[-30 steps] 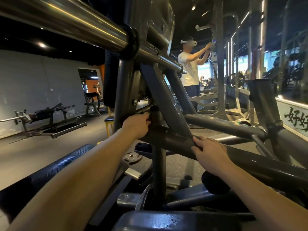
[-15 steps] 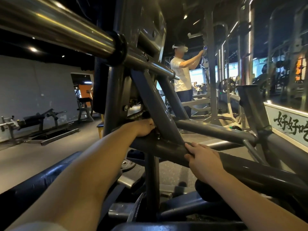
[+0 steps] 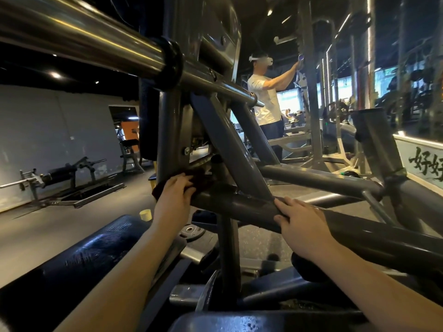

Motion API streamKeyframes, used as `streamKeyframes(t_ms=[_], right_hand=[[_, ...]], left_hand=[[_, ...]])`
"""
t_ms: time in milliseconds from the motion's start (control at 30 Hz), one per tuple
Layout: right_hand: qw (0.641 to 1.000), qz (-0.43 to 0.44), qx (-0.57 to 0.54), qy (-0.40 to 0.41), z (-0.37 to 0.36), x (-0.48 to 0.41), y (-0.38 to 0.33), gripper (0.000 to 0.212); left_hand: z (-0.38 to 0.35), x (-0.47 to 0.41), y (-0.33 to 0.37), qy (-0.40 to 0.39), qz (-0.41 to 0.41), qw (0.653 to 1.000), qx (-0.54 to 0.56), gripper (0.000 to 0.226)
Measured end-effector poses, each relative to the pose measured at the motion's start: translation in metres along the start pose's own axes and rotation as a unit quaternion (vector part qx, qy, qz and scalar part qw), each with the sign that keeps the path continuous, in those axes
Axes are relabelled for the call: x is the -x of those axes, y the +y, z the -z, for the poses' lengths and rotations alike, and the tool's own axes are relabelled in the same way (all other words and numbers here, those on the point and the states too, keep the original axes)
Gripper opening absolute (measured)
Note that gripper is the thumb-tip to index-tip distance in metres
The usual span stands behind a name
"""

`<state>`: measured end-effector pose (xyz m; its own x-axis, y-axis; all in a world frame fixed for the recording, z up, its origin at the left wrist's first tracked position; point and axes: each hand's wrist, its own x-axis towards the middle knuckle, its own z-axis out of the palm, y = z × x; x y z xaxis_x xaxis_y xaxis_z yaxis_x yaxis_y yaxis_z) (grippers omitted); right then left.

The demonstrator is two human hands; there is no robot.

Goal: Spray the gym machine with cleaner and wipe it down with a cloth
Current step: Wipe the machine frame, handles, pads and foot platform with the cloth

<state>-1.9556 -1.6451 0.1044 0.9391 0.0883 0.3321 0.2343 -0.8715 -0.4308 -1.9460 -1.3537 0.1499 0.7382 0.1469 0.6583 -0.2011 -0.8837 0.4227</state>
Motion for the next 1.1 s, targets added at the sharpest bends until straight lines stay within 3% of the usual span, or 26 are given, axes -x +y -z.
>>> streamKeyframes(t_ms=[167, 267, 333, 433, 567, 667, 767, 867, 1000, 1100], right_hand=[[1.0, -0.004, -0.003, 0.0, 0.001, -0.001, 0.0, 0.053], [1.0, 0.001, 0.004, -0.002, 0.005, 0.0, -0.002, 0.053], [0.999, 0.016, -0.005, -0.031, 0.017, 0.004, 0.0, 0.053], [0.995, 0.012, -0.074, -0.061, 0.036, 0.012, 0.008, 0.047], [0.998, -0.039, -0.057, -0.003, 0.043, 0.017, 0.041, 0.036], [0.995, -0.059, -0.084, -0.013, 0.041, 0.02, 0.054, 0.037], [0.995, -0.066, -0.077, -0.015, 0.041, 0.017, 0.053, 0.038], [0.994, -0.069, -0.09, -0.011, 0.038, 0.017, 0.053, 0.037], [0.994, -0.065, -0.089, 0.004, 0.035, 0.021, 0.054, 0.037], [0.992, -0.069, -0.101, 0.005, 0.035, 0.022, 0.053, 0.037]], left_hand=[[-0.05, 0.032, 0.037, 0.102, 0.061, 0.987, 0.112, 0.026], [-0.078, 0.064, 0.063, 0.136, 0.066, 0.98, 0.128, 0.009], [-0.091, 0.08, 0.077, 0.15, 0.11, 0.967, 0.175, 0.009], [-0.106, 0.097, 0.102, 0.151, 0.154, 0.937, 0.276, 0.016], [-0.122, 0.119, 0.132, 0.085, 0.148, 0.941, 0.293, 0.017], [-0.118, 0.109, 0.123, 0.075, 0.174, 0.928, 0.322, 0.018], [-0.092, 0.071, 0.088, 0.176, 0.239, 0.909, 0.293, 0.013], [-0.075, 0.045, 0.058, 0.225, 0.251, 0.904, 0.263, 0.015], [-0.084, 0.061, 0.086, 0.196, 0.253, 0.918, 0.233, 0.014], [-0.112, 0.089, 0.111, 0.139, 0.204, 0.924, 0.293, 0.012]])
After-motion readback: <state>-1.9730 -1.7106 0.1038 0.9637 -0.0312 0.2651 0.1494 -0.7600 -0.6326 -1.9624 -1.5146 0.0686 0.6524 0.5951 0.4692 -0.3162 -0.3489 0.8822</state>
